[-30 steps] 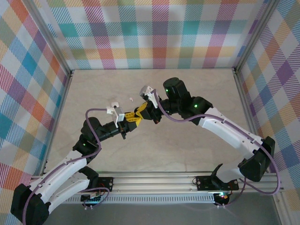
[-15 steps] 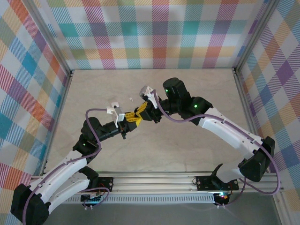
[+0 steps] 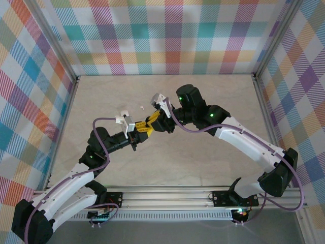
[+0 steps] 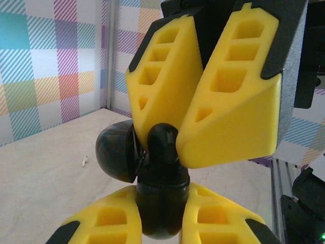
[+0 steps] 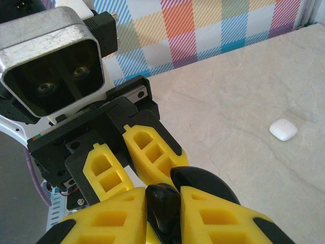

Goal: Insert wireless bluetooth earbuds into charging case

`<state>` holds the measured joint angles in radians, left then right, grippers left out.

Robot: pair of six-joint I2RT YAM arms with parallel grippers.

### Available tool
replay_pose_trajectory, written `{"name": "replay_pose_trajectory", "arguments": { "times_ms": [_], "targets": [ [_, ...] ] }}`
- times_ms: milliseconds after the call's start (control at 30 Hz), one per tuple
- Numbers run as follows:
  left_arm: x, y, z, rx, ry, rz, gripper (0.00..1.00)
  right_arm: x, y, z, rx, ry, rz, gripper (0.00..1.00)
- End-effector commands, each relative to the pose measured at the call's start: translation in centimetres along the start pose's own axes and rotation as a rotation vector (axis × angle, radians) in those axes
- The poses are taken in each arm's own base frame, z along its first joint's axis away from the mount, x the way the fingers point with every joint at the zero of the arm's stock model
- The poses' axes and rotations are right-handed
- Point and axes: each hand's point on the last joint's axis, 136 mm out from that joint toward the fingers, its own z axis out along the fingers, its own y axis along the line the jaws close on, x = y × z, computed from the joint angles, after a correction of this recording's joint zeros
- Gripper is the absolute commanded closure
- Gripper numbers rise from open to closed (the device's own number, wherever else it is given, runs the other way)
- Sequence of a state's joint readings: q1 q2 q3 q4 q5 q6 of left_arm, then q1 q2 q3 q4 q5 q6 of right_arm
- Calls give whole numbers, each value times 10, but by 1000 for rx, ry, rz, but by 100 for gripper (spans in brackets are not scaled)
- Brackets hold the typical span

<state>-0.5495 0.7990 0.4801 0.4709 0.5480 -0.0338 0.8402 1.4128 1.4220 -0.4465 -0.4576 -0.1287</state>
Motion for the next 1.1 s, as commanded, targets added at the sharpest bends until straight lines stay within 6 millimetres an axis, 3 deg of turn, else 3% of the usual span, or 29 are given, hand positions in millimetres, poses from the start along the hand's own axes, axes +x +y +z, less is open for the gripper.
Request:
{"name": "replay_pose_trajectory", "arguments": {
  "times_ms": [0,233,567,1067],
  "targets": [
    [-31,-9,-1,22,-90,50,100,-2,8,-3,-21,10,-14,77],
    [-30,-8,-1,20,-85,47,100,-3,8,-4,-19,4,-17,70],
    [-29,-8,-1,19,-85,49,100,-6,9,-8,-11,-8,-19,69],
    [-27,-8,-1,17,-76,48,100,-41,8,-29,46,-91,76,63]
  ]
}}
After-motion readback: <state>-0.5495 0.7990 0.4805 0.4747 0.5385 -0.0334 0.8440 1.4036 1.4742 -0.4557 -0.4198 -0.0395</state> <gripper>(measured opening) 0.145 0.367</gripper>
